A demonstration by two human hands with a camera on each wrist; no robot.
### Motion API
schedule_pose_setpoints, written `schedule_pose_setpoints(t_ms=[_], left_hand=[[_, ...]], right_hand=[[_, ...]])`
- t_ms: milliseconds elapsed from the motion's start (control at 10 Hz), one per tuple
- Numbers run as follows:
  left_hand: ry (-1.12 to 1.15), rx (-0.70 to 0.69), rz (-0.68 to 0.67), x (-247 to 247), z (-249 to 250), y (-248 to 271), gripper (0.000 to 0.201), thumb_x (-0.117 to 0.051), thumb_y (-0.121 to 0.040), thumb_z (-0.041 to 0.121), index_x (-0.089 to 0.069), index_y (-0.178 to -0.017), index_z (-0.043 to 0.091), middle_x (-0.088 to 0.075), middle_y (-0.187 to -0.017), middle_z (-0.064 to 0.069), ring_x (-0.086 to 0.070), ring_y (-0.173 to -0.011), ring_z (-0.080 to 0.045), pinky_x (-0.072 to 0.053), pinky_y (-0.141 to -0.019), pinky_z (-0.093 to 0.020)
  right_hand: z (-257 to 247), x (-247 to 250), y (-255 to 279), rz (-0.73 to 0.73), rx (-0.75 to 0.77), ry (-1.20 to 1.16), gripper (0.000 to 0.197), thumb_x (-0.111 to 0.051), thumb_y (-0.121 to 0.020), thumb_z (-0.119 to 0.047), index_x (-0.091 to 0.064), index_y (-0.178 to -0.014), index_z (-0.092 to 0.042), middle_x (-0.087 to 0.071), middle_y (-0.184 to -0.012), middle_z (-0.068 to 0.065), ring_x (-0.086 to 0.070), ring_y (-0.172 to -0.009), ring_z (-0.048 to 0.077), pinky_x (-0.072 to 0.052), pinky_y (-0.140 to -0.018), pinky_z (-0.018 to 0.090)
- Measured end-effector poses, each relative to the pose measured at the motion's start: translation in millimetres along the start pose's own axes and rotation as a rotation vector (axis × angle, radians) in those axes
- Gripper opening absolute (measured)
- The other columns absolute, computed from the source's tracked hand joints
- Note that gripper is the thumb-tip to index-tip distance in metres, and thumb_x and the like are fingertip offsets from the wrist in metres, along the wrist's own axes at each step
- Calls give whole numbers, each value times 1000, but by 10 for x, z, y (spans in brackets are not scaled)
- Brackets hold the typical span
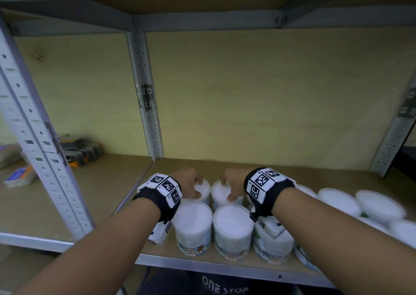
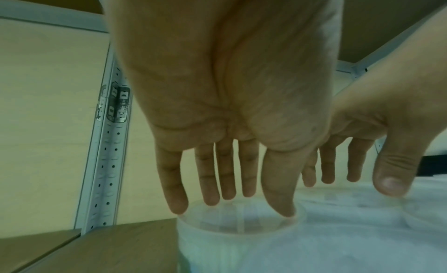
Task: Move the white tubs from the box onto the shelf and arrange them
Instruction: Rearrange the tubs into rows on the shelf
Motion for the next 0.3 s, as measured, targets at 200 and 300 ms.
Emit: schedule_pose_setpoints(t_ms=[200, 300], left_hand=[[78, 23, 75, 77, 156, 130, 52, -59, -89, 27, -49, -138, 11, -54, -136, -9, -54, -122, -25, -47, -98, -32], [121, 28, 105, 103, 315, 226, 53, -60, -89, 30, -50, -137, 10, -54, -136, -10, -53, -122, -25, -46, -98, -32]], right_hand=[[116, 127, 504, 163, 21, -166, 41, -63, -90, -28, -56, -126, -10, -56, -129, 8, -57, -114, 25, -45, -87, 30], [188, 140, 748, 240, 11, -252, 40, -61, -90, -28, -57, -126, -9, -58, -126, 8, -58, -112, 24, -48, -90, 31]])
Point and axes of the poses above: each hand's wrist, its own y-axis away from the middle knuckle, its own x-axis out of the back of the hand, z = x × y, the point moved 4 cm from there along -y, towards the middle knuckle
